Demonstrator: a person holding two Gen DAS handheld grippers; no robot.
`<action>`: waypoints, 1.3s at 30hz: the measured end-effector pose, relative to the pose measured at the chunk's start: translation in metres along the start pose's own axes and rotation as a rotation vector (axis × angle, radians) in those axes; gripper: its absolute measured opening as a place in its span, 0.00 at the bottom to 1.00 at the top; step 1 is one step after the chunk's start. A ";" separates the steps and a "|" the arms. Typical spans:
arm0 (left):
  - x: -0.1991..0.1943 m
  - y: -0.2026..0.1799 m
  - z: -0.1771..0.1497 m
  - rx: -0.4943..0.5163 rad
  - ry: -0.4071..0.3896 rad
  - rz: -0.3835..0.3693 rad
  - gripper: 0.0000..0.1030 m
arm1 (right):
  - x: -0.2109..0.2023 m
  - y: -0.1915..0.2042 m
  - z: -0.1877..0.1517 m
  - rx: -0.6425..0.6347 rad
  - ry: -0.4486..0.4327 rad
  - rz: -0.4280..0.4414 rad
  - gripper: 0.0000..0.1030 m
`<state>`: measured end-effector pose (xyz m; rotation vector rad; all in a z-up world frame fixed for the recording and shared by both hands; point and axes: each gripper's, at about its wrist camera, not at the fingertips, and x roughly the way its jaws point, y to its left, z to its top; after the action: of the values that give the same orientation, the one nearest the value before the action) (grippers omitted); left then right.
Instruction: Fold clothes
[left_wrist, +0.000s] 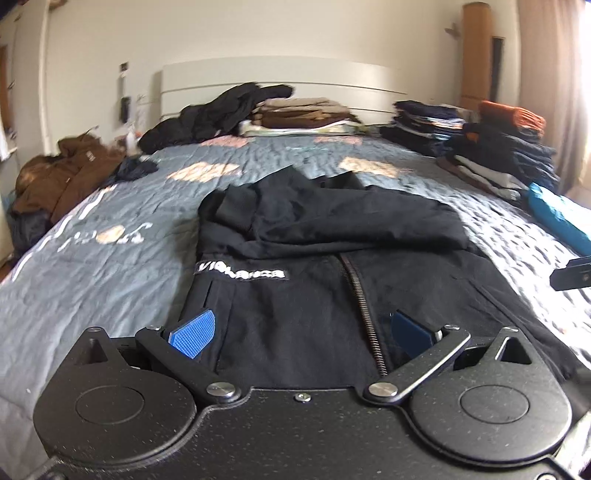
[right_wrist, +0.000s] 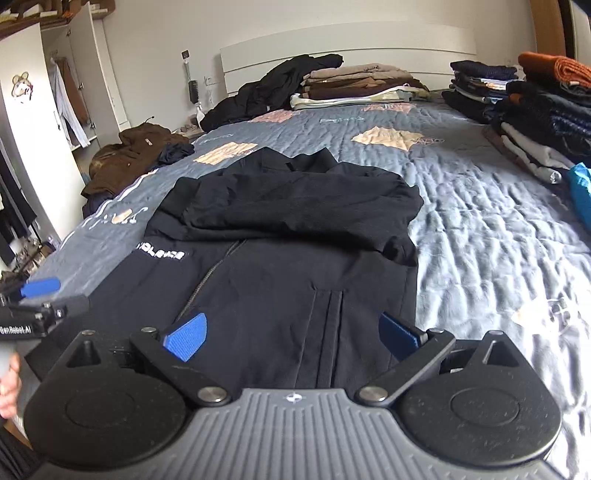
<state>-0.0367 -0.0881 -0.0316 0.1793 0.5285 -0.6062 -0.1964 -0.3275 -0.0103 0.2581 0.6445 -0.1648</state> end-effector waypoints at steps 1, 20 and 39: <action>-0.004 -0.002 -0.003 0.025 -0.007 -0.010 1.00 | -0.005 0.001 -0.004 0.005 0.000 -0.011 0.97; -0.052 0.023 -0.015 0.430 0.043 0.006 1.00 | -0.043 0.034 -0.031 -0.183 0.093 -0.006 0.97; -0.058 0.007 -0.120 1.266 0.076 -0.028 1.00 | -0.049 0.082 -0.060 -0.706 0.249 0.040 0.97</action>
<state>-0.1227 -0.0165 -0.1034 1.3936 0.1493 -0.8964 -0.2502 -0.2282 -0.0111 -0.3957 0.9020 0.1401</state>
